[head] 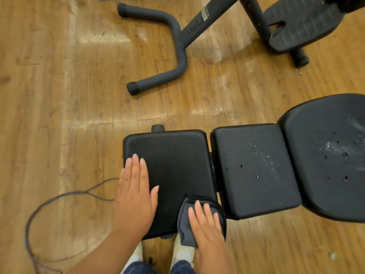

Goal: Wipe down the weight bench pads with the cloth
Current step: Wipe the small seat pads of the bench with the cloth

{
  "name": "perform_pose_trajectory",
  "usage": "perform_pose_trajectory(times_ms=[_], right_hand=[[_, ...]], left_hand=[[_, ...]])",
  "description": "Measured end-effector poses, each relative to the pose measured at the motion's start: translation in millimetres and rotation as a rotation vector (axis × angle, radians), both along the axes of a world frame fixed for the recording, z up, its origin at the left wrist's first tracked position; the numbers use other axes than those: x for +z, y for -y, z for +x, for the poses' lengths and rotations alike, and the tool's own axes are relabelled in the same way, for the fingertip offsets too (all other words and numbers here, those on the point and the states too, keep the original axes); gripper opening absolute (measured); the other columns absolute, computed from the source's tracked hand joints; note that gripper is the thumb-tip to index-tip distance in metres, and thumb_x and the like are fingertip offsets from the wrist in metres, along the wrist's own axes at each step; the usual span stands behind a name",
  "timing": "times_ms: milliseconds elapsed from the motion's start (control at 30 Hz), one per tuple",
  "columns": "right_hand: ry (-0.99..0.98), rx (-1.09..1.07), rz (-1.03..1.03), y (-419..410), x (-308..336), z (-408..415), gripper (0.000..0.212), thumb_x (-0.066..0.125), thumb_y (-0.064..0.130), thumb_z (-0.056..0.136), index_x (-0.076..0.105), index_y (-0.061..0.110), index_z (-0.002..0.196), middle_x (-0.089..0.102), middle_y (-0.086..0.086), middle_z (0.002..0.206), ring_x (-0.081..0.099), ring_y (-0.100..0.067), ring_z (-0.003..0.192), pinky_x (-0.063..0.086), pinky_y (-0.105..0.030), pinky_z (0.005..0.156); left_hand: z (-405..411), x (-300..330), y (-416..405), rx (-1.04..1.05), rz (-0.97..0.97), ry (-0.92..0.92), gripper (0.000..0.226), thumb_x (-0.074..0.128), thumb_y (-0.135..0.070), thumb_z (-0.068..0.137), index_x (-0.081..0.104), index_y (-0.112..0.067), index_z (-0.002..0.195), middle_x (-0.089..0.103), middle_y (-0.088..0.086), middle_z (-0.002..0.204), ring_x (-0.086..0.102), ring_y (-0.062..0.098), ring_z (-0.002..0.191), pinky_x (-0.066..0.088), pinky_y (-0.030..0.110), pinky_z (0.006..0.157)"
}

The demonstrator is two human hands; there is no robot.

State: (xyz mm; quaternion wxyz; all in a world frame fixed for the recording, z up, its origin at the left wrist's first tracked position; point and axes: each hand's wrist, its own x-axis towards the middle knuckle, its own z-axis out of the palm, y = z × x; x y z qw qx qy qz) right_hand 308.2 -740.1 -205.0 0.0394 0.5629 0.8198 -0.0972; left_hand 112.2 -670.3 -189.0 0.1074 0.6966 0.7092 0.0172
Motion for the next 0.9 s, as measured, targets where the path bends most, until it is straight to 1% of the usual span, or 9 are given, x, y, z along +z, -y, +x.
perform_pose_trajectory(times_ms=[33,67,133,233,300,367,533,700,900], right_hand=[[0.020,-0.017,-0.019,-9,-4,-4,0.117,0.070,0.036,0.057,0.001,0.008,0.148,0.003,-0.013,0.155,-0.004,-0.030,0.143,0.000,-0.038,0.113],[0.001,-0.071,-0.070,-20,-3,-11,0.129,0.079,0.034,0.037,0.015,0.008,0.146,0.018,-0.016,0.149,0.009,-0.035,0.140,0.006,-0.039,0.111],[-0.062,-0.197,-0.088,-43,1,-22,0.119,0.086,0.021,0.021,0.038,0.005,0.129,0.038,-0.017,0.133,0.032,-0.033,0.123,0.015,-0.040,0.105],[-0.196,-0.462,-0.016,-78,13,-40,0.092,0.073,-0.008,0.056,0.034,0.004,0.138,0.037,-0.018,0.144,0.023,-0.029,0.136,0.009,-0.038,0.112],[-0.293,-0.507,0.043,-105,17,-45,0.077,0.055,-0.012,0.077,0.024,0.007,0.145,0.022,-0.014,0.152,0.009,-0.024,0.142,0.002,-0.035,0.117],[-0.314,-0.505,0.044,-133,19,-48,0.070,0.046,-0.010,0.086,0.018,0.008,0.147,0.013,-0.011,0.155,0.002,-0.021,0.143,-0.002,-0.032,0.116],[-0.269,-0.549,-0.003,-171,28,-59,0.064,0.041,-0.003,0.092,0.014,0.011,0.148,0.010,-0.007,0.157,0.001,-0.024,0.144,-0.002,-0.033,0.116],[-0.184,-0.479,-0.036,-174,37,-65,0.067,0.042,0.004,0.094,0.004,0.012,0.149,-0.001,-0.006,0.157,-0.007,-0.026,0.144,-0.007,-0.038,0.114],[-0.252,-0.175,-0.108,-179,42,-117,0.067,0.041,0.006,0.092,0.006,0.012,0.149,0.001,-0.004,0.158,-0.012,-0.024,0.143,-0.018,-0.040,0.109]], left_hand=[[0,0,1,-0.002,-0.001,0.003,0.067,0.021,-0.040,0.095,0.019,0.003,0.145,0.018,0.022,0.153,0.012,0.032,0.143,0.015,0.044,0.114],[0,0,1,-0.003,-0.003,0.006,0.067,0.022,-0.039,0.094,0.018,0.003,0.145,0.017,0.022,0.153,0.012,0.033,0.143,0.016,0.044,0.114],[0,0,1,0.001,-0.009,0.005,0.066,0.024,-0.039,0.094,0.018,0.003,0.145,0.017,0.022,0.153,0.012,0.032,0.143,0.016,0.044,0.114],[1,3,1,0.014,-0.026,-0.001,0.066,0.024,-0.038,0.094,0.019,0.003,0.145,0.019,0.022,0.153,0.013,0.032,0.143,0.017,0.043,0.113],[2,4,1,0.016,-0.038,-0.009,0.065,0.017,-0.040,0.096,0.018,0.002,0.145,0.019,0.021,0.153,0.013,0.032,0.143,0.018,0.043,0.112],[1,3,2,0.024,-0.050,-0.006,0.064,0.012,-0.041,0.097,0.017,0.001,0.146,0.017,0.020,0.154,0.012,0.031,0.143,0.018,0.044,0.112],[1,1,2,0.036,-0.037,0.009,0.066,0.026,-0.037,0.092,0.019,0.001,0.145,0.018,0.019,0.153,0.012,0.030,0.143,0.013,0.042,0.113],[1,2,2,0.037,-0.032,0.031,0.066,0.029,-0.036,0.091,0.020,0.001,0.145,0.018,0.020,0.153,0.011,0.030,0.144,0.015,0.043,0.113],[1,-1,1,0.043,-0.025,0.066,0.066,0.030,-0.033,0.090,0.017,0.000,0.146,0.016,0.019,0.154,0.010,0.029,0.144,0.013,0.042,0.113]])
